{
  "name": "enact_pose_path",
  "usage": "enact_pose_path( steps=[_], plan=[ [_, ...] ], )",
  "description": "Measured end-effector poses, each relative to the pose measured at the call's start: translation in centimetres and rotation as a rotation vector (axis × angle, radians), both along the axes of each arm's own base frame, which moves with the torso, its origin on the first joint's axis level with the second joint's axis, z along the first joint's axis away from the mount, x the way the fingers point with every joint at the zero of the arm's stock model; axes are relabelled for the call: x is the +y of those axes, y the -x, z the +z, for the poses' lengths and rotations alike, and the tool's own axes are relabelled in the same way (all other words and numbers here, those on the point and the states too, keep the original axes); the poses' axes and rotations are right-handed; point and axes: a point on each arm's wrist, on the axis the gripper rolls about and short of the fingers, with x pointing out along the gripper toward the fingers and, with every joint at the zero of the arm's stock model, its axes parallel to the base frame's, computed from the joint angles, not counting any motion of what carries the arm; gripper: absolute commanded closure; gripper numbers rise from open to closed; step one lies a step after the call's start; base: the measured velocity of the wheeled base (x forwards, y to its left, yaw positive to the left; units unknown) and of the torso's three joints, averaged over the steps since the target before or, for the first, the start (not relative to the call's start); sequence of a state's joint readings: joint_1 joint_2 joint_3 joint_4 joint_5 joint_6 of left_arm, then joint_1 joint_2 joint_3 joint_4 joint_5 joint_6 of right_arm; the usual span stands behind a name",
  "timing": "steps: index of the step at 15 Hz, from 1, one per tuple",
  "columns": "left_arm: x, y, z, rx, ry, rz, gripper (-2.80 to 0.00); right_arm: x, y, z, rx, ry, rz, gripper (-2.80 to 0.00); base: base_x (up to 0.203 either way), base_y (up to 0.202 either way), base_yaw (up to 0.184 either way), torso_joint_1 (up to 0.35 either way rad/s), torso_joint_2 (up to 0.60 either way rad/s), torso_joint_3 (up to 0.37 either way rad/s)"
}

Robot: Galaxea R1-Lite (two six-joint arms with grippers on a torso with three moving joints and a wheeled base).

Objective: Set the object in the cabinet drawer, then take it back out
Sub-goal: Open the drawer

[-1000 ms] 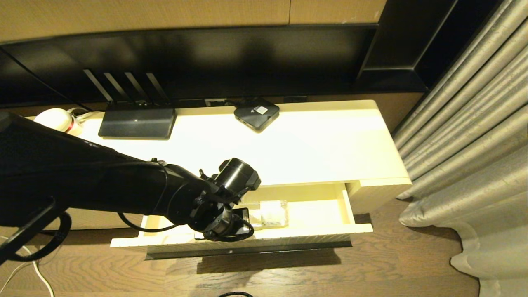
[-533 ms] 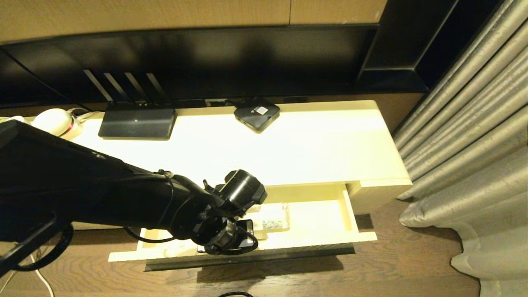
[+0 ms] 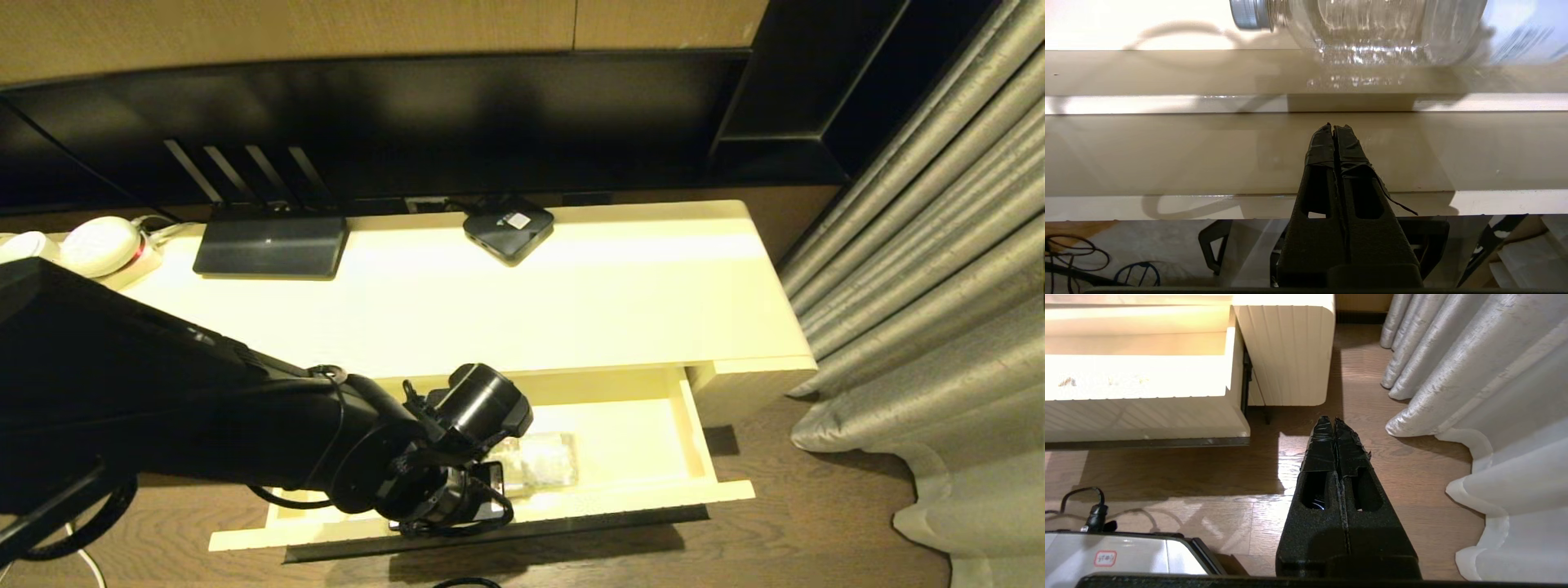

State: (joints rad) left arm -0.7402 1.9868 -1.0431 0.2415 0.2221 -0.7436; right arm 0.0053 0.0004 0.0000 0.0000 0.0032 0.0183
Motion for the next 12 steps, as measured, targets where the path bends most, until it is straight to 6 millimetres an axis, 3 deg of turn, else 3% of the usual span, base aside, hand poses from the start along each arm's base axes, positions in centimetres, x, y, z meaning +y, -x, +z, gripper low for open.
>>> enact_pose_path(
  steps=[6,12],
  plan=[
    [0.0,0.7,-0.3,0.001,0.025,-0.002,0.00,0.0,0.0,0.0,0.000,0.000,0.000,0.00,0.000,0.000,0.000,0.000,0.00,0.000],
    [-0.6,-0.1,1.4,-0.116,0.046,0.004,0.00,0.0,0.0,0.0,0.000,0.000,0.000,0.00,0.000,0.000,0.000,0.000,0.00,0.000]
  ],
)
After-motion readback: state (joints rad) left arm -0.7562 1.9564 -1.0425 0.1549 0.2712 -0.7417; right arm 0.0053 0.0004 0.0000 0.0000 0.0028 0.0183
